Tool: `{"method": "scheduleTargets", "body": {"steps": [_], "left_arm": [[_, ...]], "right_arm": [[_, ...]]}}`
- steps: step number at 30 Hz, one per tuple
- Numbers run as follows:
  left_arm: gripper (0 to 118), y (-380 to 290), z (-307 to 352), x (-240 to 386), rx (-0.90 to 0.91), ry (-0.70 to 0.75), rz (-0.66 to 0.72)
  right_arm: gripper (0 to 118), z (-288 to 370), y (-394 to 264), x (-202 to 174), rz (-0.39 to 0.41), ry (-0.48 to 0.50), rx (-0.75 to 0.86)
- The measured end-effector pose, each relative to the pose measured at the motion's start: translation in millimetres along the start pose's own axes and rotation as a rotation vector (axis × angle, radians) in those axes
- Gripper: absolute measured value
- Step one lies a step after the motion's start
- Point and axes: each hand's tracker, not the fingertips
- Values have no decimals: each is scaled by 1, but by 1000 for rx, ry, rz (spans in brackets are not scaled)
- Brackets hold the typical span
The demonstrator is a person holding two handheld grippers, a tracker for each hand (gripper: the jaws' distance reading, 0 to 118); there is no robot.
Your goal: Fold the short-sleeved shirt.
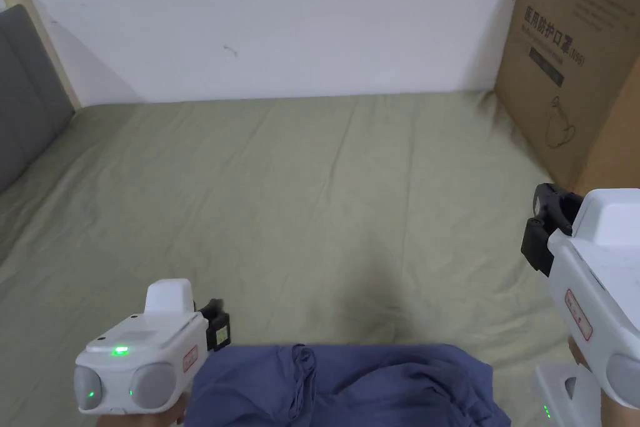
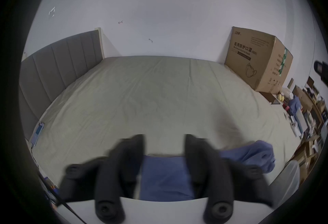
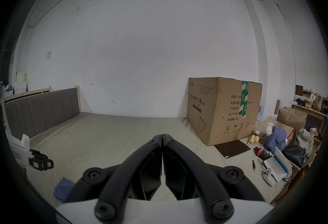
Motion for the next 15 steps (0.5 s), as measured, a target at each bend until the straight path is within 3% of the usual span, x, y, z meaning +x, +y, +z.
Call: {"method": "scheduleTargets", "body": {"steps": [1,2,15], "left_arm": [[12,-5,-4,-2,-25,4,-19],[0,-12,-7,-2,-36,-1,-29],[0,-90,-75,63,-331,-169,-97]], "right_arm": [[0,0,0,-1,1,1,-1],[0,-1,0,-2,1,3,-4],[0,-5,-11,6,10,-13,-44]]}}
